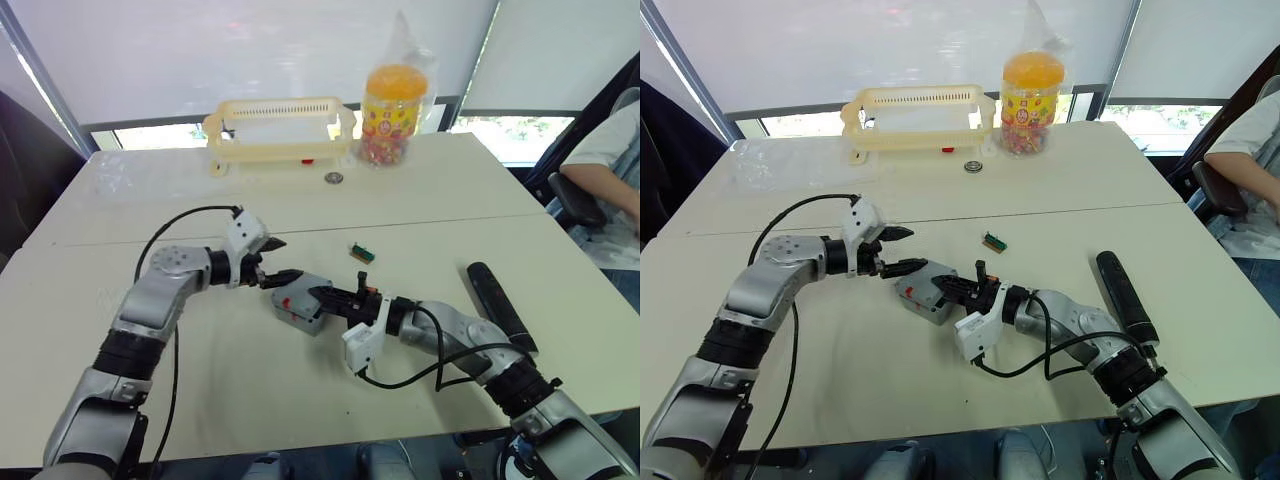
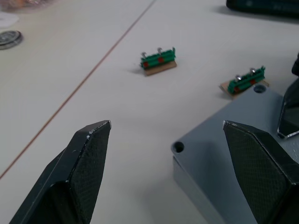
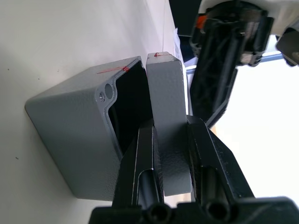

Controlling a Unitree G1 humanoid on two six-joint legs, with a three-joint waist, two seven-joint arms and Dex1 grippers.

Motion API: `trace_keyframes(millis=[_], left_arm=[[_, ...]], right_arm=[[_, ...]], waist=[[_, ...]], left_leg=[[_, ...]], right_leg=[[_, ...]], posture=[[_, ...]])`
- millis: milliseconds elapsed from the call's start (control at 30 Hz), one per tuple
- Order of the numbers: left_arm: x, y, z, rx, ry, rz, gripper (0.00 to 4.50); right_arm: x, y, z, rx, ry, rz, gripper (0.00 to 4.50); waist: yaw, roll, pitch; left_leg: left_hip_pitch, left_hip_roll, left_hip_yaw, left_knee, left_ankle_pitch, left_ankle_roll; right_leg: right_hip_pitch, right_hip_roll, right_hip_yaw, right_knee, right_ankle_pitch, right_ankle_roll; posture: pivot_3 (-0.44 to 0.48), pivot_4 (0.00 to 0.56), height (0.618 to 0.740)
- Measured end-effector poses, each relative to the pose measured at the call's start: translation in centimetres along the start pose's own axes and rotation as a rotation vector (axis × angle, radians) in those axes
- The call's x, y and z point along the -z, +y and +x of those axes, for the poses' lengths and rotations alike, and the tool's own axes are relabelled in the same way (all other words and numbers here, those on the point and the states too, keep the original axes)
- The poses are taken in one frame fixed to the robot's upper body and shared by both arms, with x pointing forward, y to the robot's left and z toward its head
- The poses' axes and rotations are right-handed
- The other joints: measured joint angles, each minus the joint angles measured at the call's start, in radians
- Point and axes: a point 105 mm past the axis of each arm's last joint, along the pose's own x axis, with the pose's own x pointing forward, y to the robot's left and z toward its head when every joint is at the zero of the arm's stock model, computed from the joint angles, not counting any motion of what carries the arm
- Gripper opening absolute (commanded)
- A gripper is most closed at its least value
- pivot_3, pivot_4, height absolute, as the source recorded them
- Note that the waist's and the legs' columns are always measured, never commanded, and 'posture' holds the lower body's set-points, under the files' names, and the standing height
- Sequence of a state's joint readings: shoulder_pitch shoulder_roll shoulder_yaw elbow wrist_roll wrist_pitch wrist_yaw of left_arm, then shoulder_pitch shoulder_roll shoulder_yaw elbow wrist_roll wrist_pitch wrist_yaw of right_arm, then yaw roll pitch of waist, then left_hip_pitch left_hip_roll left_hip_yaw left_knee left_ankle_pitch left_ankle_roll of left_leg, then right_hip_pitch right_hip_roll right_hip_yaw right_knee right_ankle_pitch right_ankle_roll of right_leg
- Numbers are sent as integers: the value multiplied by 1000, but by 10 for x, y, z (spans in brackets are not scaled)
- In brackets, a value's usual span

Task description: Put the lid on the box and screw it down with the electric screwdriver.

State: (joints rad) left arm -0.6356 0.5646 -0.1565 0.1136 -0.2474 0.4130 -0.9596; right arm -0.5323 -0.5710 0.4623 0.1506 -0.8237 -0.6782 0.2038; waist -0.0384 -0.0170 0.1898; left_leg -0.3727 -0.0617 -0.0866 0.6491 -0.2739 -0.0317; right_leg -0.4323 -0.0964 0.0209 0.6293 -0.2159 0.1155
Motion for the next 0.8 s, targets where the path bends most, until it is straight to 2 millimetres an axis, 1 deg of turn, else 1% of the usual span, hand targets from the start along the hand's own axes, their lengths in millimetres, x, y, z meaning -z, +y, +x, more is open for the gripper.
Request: trace_keyframes(millis=[33,100,133,200,433,567,733,800], left_arm=[[2,-1,2,5,10,10,4004],[3,-3,3,7,17,21,4004],[2,-4,5,10,12,28,4004],[2,-6,7,15,10,36,4004],[4,-8,14,14,-2,36,4004],[6,-9,16,8,-6,42,4004],[5,-10,17,7,-13,43,4004],[5,-10,17,6,-17,33,4004]], right_arm=[[0,3,-1,-15,0,2,1663],[0,-1,-3,4,-3,-4,2678],[0,-4,-4,11,-2,-12,3077],[1,-7,-8,9,-9,-36,3077],[4,-7,-24,-48,-18,-56,3077],[6,0,-32,-93,-16,-52,3077],[1,8,-42,-123,-28,-27,3077],[3,10,-49,-128,-8,-11,3077]], waist=[[1,0,0],[0,0,0],[0,0,0],[2,0,0],[7,0,0],[6,-1,0],[8,-1,0],[10,-1,0]], left_leg=[[0,0,0,0,0,0],[1,0,0,0,0,0],[1,0,0,0,0,0],[2,0,0,0,0,0],[2,0,0,1,0,1],[2,0,0,1,-1,1],[2,0,0,1,-1,1],[2,0,0,1,-1,1]], right_leg=[[0,0,0,0,0,0],[1,0,0,0,0,0],[1,0,0,0,0,0],[2,0,0,0,0,0],[3,0,0,-1,0,0],[3,0,0,-1,0,0],[3,0,0,-1,0,0],[3,0,0,-1,0,0]], posture=[[0,150,740],[0,150,740],[0,150,740],[0,150,740],[0,150,740],[0,150,740],[0,150,740],[0,150,740]])
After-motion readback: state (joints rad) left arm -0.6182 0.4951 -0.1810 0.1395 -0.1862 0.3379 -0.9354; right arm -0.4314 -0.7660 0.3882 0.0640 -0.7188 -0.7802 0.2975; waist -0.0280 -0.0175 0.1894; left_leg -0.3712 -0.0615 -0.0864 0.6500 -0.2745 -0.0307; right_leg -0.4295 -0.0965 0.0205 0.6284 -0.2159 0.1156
